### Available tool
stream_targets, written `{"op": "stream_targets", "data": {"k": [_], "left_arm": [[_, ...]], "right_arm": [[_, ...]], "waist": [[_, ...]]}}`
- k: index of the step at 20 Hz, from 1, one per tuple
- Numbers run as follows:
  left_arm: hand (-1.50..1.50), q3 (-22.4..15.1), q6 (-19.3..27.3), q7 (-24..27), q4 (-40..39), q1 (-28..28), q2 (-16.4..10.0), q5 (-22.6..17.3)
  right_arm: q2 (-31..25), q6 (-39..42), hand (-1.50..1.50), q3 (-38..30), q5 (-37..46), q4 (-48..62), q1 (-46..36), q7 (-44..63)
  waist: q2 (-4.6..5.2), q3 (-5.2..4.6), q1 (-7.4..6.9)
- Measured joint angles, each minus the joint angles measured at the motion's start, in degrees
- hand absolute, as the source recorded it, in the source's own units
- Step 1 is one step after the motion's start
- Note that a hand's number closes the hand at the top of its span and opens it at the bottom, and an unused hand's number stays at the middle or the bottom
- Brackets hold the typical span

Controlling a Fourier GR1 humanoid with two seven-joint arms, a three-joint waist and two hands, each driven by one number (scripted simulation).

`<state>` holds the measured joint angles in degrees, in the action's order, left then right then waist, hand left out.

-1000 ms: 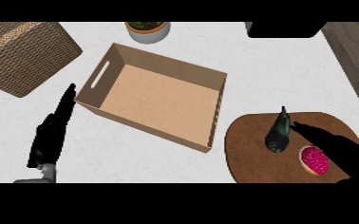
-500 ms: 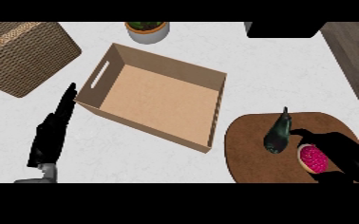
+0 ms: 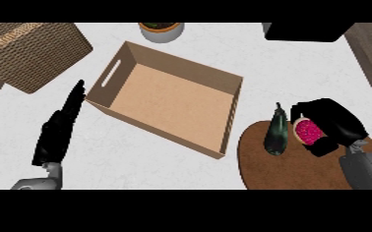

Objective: Pick the cupcake from the cutting board and place it in the cardboard box

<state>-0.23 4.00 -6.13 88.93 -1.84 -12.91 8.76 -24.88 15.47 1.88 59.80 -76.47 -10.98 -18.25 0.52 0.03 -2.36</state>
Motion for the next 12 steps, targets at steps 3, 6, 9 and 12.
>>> {"op": "stream_targets", "data": {"k": [3,6,9,12], "left_arm": [[0.00,-0.54,-0.05,-0.52,0.16,-0.86,0.40,0.30],[0.00,-0.64,0.62,0.50,-1.00,-0.25,0.93,1.15],[0.00,0.36,0.46,0.01,-1.79,-1.11,0.75,0.85],[0.00,1.21,0.12,1.17,-1.48,0.12,0.41,0.61]], "right_arm": [[2.11,-3.10,1.50,1.67,2.73,8.30,-9.15,-0.98],[3.03,-6.93,1.50,1.06,3.81,17.07,-16.73,-3.90],[3.96,-11.28,1.50,-0.08,4.78,24.26,-22.78,-5.77],[4.14,-12.49,1.50,-1.99,3.80,28.14,-27.21,-7.56]], "waist": [[0.21,0.06,-0.80],[0.13,0.05,-0.29],[0.02,0.05,0.30],[-0.15,0.02,0.82]]}}
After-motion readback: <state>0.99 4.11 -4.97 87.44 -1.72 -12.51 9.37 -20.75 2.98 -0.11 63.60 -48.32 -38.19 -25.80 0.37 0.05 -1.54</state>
